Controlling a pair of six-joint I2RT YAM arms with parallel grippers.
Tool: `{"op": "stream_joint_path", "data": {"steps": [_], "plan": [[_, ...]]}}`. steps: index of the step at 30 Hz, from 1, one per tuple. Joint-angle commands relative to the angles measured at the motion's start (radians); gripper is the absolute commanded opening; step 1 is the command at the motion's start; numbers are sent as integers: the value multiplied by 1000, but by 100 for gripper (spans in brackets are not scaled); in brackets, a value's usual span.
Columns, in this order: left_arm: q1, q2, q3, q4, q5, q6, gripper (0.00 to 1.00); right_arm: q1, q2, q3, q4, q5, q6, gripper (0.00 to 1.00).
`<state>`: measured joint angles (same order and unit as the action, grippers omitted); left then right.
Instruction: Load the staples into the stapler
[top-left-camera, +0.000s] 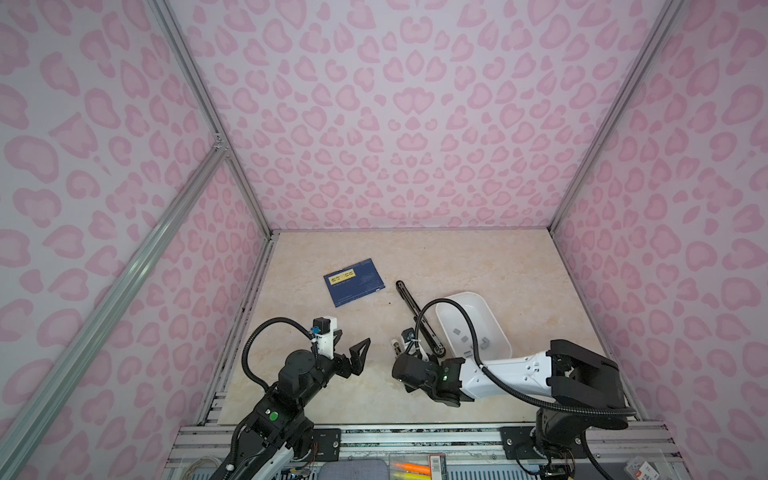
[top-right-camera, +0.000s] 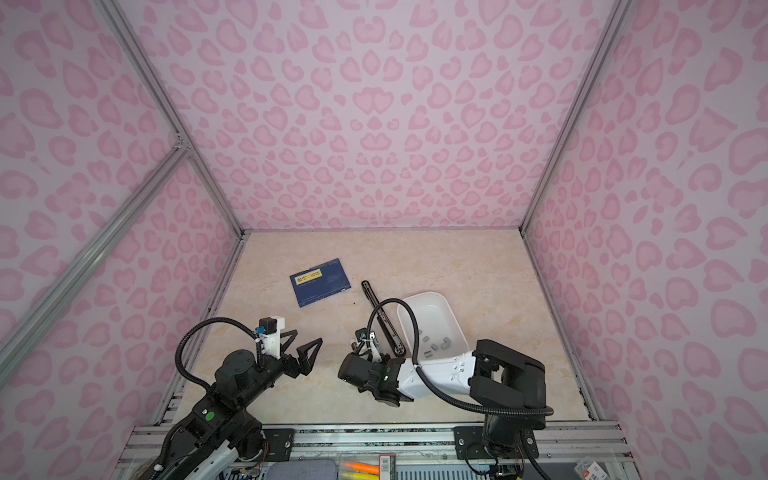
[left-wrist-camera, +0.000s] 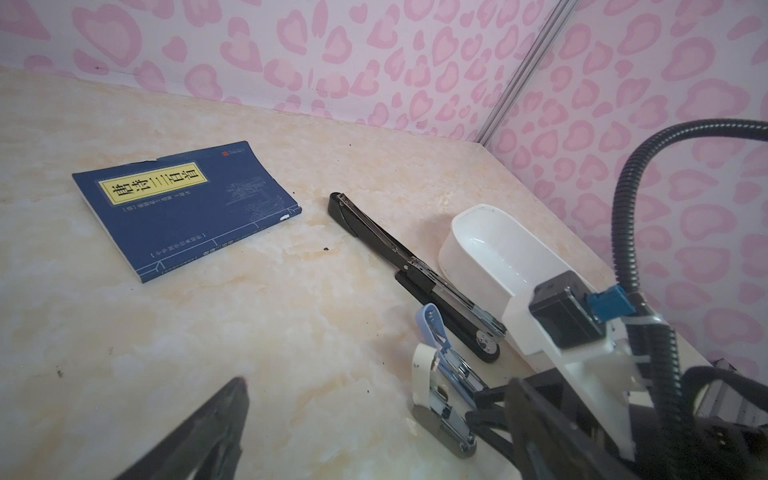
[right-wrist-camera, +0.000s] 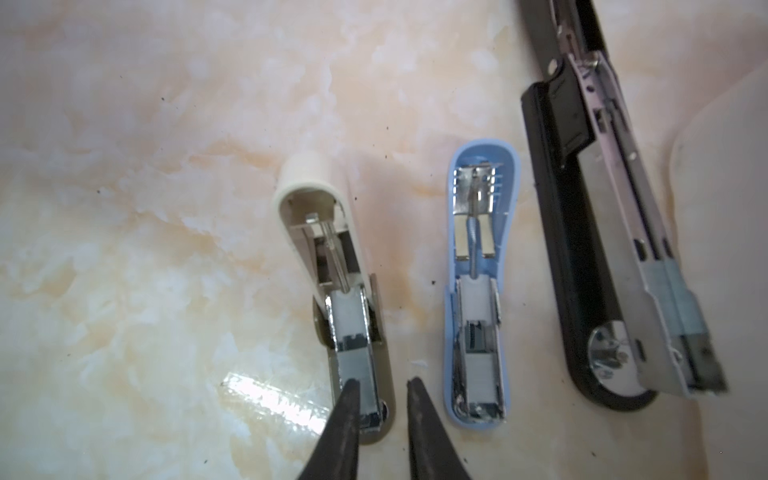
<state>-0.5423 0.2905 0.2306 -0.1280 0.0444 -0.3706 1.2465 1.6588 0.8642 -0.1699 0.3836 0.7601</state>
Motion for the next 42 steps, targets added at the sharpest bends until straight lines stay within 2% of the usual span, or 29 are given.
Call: {"op": "stream_joint_path", "data": {"steps": [1, 5, 7, 10, 18, 24, 27, 34, 38, 42], "plan": [[0, -1, -4, 19, -6, -6, 97, -21, 1, 7, 23, 4, -30, 23], [1, 7, 6, 8, -35, -22, 97, -36, 24, 32, 27, -12, -46, 23], [1, 24, 21, 2, -39, -69, 97, -41, 38, 40, 32, -23, -48, 23], [0, 75, -11, 123, 82, -111, 97, -42, 59, 49, 40, -40, -51, 22], [-2, 404, -29, 357, 204, -92, 97, -39, 77, 41, 34, -55, -38, 21], [-36, 630, -18, 522, 246, -67, 99, -38, 57, 5, 46, -48, -24, 21], [-62, 714, -2, 562, 243, -55, 94, -38, 55, -1, 49, -49, -21, 20], [-103, 831, 24, 625, 245, -32, 90, -38, 40, -19, 68, -39, -18, 20], [-105, 902, 34, 651, 229, -24, 84, -41, 39, -27, 79, -44, -16, 20], [-106, 983, 57, 700, 254, -34, 73, -41, 42, -31, 89, -49, -16, 20]]}}
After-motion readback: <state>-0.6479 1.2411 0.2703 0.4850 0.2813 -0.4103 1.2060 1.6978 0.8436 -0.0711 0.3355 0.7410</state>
